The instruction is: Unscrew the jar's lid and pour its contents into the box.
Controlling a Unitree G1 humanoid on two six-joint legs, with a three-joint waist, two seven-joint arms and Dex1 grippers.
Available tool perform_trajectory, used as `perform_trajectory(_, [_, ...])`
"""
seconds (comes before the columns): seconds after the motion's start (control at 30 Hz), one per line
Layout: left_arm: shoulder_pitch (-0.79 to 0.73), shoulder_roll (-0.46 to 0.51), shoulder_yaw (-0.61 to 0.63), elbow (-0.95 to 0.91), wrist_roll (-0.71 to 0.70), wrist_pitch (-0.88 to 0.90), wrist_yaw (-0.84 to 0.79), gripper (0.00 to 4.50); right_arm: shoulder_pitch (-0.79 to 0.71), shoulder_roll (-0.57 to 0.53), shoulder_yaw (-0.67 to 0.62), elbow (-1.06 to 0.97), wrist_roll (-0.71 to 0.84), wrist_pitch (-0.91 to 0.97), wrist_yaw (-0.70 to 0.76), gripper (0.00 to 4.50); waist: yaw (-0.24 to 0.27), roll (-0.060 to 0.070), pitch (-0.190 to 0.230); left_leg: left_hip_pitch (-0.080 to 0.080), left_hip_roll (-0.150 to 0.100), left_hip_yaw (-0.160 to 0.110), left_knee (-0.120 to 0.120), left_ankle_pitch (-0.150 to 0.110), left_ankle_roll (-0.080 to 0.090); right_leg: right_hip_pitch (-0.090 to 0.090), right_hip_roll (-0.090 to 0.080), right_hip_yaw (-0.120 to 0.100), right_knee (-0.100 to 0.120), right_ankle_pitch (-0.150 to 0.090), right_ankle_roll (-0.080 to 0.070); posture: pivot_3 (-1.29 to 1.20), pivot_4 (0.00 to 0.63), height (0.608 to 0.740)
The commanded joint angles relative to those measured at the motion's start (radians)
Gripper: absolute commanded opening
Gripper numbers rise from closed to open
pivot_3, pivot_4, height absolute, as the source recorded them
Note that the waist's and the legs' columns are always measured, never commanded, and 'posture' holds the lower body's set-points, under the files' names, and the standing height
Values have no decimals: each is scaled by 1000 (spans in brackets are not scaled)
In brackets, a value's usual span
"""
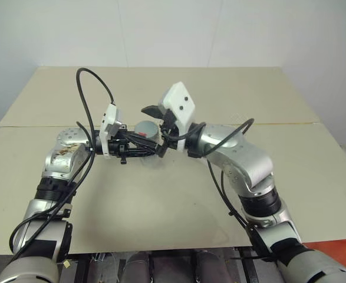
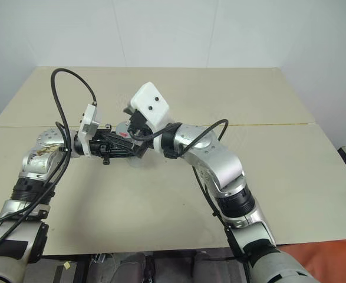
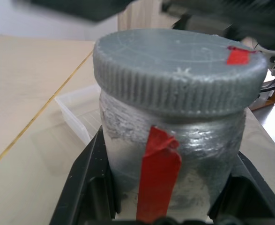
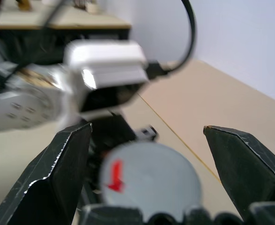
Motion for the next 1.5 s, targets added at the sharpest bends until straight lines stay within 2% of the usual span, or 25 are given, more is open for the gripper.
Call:
perform_trajectory(0.03, [-3, 6, 36, -41, -5, 8, -4, 1932, -24, 6, -9, -5, -24, -4, -22, 4440, 0, 0, 0, 0, 0, 0, 0, 0, 0, 0, 0, 0, 0, 0, 0, 0, 150, 740])
perform_trajectory(1.1, [69, 46, 98, -102, -11, 18, -26, 1932, 122, -184, -166, -155, 114, -8, 67, 4440, 1, 0, 0, 0, 0, 0, 0, -3, 4, 0, 0, 0, -1, 0, 0, 0, 150, 740])
perform_trajectory(1.23, [60, 35, 95, -87, 0, 13, -8, 1932, 133, -223, -178, -194, 182, -34, 169, 4440, 1, 0, 0, 0, 0, 0, 0, -3, 5, 0, 0, 0, -1, 0, 0, 0, 150, 740])
perform_trajectory(1.37, [30, 5, 72, -60, 29, -5, 17, 1932, 91, -164, -135, -194, 186, -33, 144, 4440, 0, 0, 0, 0, 0, 0, 0, -3, 5, 0, 0, 0, -1, 0, 0, 0, 150, 740])
perform_trajectory(1.5, [7, -24, 63, -39, 49, -17, 17, 1932, 46, -93, -59, -134, 107, -56, 93, 4440, 0, 0, 0, 1, 0, 0, 0, -3, 5, 0, 0, 0, 0, 0, 0, 0, 150, 740])
